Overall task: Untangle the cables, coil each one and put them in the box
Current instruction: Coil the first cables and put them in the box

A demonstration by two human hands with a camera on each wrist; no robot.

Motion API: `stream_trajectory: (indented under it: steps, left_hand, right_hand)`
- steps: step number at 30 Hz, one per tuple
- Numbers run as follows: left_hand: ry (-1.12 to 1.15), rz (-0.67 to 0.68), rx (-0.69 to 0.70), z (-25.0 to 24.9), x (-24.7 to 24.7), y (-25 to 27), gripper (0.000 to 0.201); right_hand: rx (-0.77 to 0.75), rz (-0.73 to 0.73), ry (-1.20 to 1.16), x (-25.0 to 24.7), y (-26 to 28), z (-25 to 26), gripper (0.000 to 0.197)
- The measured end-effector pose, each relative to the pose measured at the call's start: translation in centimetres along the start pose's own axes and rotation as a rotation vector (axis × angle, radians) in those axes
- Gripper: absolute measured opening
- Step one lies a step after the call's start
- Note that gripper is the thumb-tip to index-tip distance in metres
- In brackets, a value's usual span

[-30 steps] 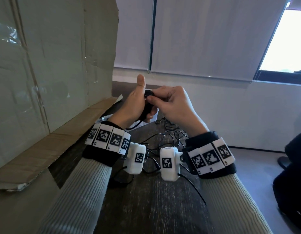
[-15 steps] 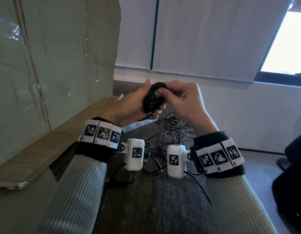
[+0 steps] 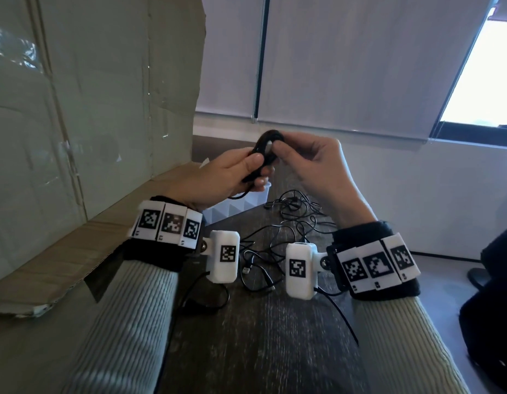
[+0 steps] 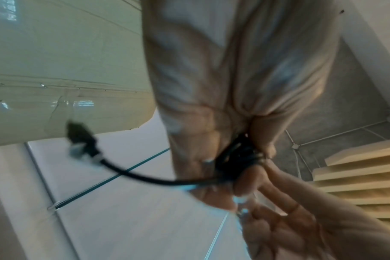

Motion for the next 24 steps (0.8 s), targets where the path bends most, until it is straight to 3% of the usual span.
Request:
stream_trajectory:
  steps: [2, 5, 8, 12, 13, 15, 17, 20, 24]
  left_hand:
    - [0.034, -0.124, 0.076, -0.3, -0.5, -0.5, 0.023]
    - [0.164, -0.205, 0.198, -0.9, -0.6, -1.1, 0.026]
    - [0.204, -0.219, 0.272, -1.6, 0.1, -1.4, 0.028]
    - [0.167, -0.262, 0.278, -1.8, -0.1, -1.2, 0.028]
    - [0.056, -0.274, 0.27, -1.9, -0.4, -1.1, 0.027]
    - [-0.443, -0.287, 0.243, -2.3, -1.0, -0.9, 0.024]
    - [-0.861, -0.233, 0.205, -1.9, -1.2, -0.9, 0.018]
    - [-0.991, -0.139, 0.101, -0.7, -0.9, -1.0, 0.026]
    - [-1.078, 0.042, -0.024, 0.9, 0.2, -1.3, 0.038]
  right_hand:
    - [0.164, 0.014, 0.015, -0.3, -0.4, -1.3, 0.02]
    - [0.325, 0.247, 0.136, 0.6, 0.0, -3.0, 0.029]
    - [0.267, 0.462, 0.228, 2.6, 1.2, -2.8, 0.034]
    - [0.189, 0.472, 0.174, 3.4, 1.5, -2.1, 0.017]
    - [0.206, 0.48, 0.185, 3.3, 1.7, -1.9, 0.018]
    - [0.253, 0.466, 0.267, 2.8, 1.8, -1.5, 0.021]
    - [0.197, 0.379, 0.536, 1.9, 1.7, -0.5, 0.024]
    - [0.057, 0.325, 0.871, 0.9, 1.8, 0.9, 0.027]
    - [-0.037, 0.221, 0.948, -0.9, 2.1, 2.1, 0.016]
Point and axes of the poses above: each hand's wrist, its own y-axis away from the middle knuckle, its own x-axis out of the palm, z = x × y, the point moved 5 cm from there along -y, towards the middle knuckle, and after that the axes turned 11 degrees about x, right-handed, at the moved point
